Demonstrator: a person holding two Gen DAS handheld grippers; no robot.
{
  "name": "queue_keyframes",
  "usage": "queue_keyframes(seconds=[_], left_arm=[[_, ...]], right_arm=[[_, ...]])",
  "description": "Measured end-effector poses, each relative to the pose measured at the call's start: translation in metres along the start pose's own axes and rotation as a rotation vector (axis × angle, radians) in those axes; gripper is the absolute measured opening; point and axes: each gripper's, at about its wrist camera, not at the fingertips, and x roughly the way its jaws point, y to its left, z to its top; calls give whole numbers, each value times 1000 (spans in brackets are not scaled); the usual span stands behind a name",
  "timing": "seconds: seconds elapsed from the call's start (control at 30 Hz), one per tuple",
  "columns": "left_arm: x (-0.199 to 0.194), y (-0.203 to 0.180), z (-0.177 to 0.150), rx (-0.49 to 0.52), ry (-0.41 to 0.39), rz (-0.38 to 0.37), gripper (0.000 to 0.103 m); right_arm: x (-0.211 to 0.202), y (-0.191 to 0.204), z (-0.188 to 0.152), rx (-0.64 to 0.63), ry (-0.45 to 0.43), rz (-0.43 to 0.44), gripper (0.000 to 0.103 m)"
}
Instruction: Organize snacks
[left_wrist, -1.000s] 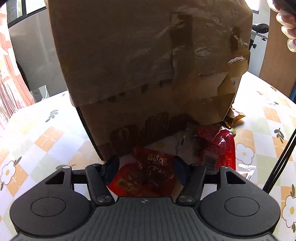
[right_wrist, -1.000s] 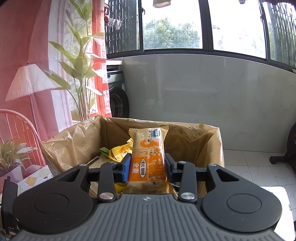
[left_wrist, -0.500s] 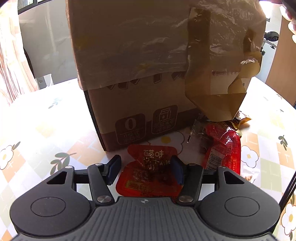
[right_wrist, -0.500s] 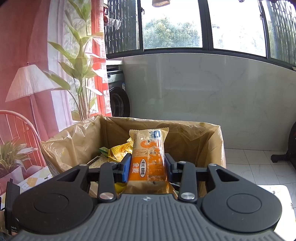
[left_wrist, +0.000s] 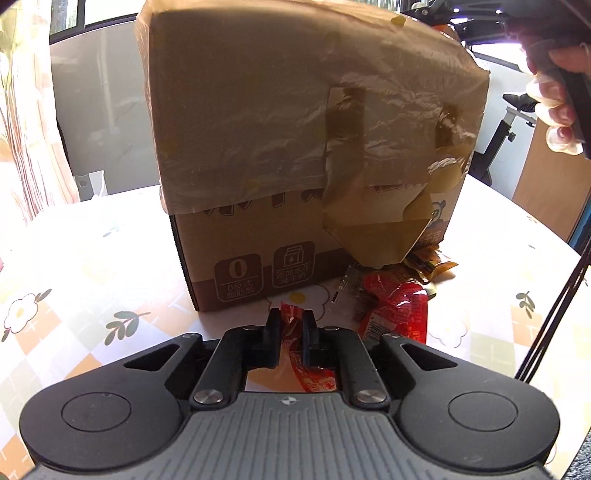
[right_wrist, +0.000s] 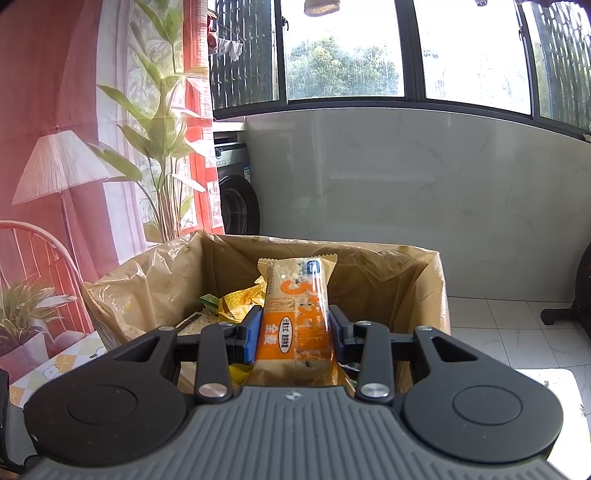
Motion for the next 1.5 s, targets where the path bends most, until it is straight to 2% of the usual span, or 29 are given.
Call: queue_keyframes(seconds=[0.1, 0.3, 0.43, 0.53, 0.63, 0.77, 0.87, 0.97, 1.0, 1.07, 1.1, 1.13, 1.2, 1.23, 1.3, 1.43, 1.5], left_arm=[[-16, -3, 4, -19, -35, -5, 12], [-65, 3, 33, -55, -177, -15, 12], [-103, 4, 71, -23, -314, 5, 12], [-121, 7, 103, -6, -391, 15, 12], [-123, 7, 141, 8, -435, 12, 12], [-98, 7, 183, 7, -448, 43, 12], [-71, 10, 202, -30, -405, 60, 12], [-43, 6, 209, -30, -350, 109, 13], [-35, 4, 210, -27, -330, 122, 16], [-21, 2, 211, -26, -288, 163, 33], [-18, 0, 211, -31, -279, 183, 56], [-18, 1, 211, -50, -282, 190, 71], [-24, 1, 209, -83, -306, 154, 78], [-28, 0, 208, -89, -310, 133, 85], [-35, -4, 206, -74, -317, 132, 96], [-47, -12, 201, -64, -331, 130, 103], [-56, -16, 195, -73, -357, 129, 103]], right_arm=[[-2, 1, 0, -2, -3, 2, 39], [-5, 0, 1, -7, -3, -2, 39], [-2, 0, 1, -1, 5, -11, 39], [1, -1, 2, 12, 11, -18, 39], [4, -2, 3, 31, 22, -28, 39], [12, -3, 5, 58, 41, -51, 39], [18, -4, 7, 78, 57, -70, 39], [25, -5, 7, 92, 71, -85, 39], [28, -6, 8, 98, 78, -91, 39], [29, -8, 8, 106, 79, -100, 42], [27, -8, 8, 109, 70, -103, 42], [25, -9, 8, 111, 64, -101, 46], [17, -8, 9, 109, 46, -99, 52], [12, -7, 9, 103, 36, -98, 56], [2, -4, 10, 86, 15, -88, 64], [-20, 5, 11, 63, -30, -76, 82], [-31, 12, 11, 57, -64, -72, 91]])
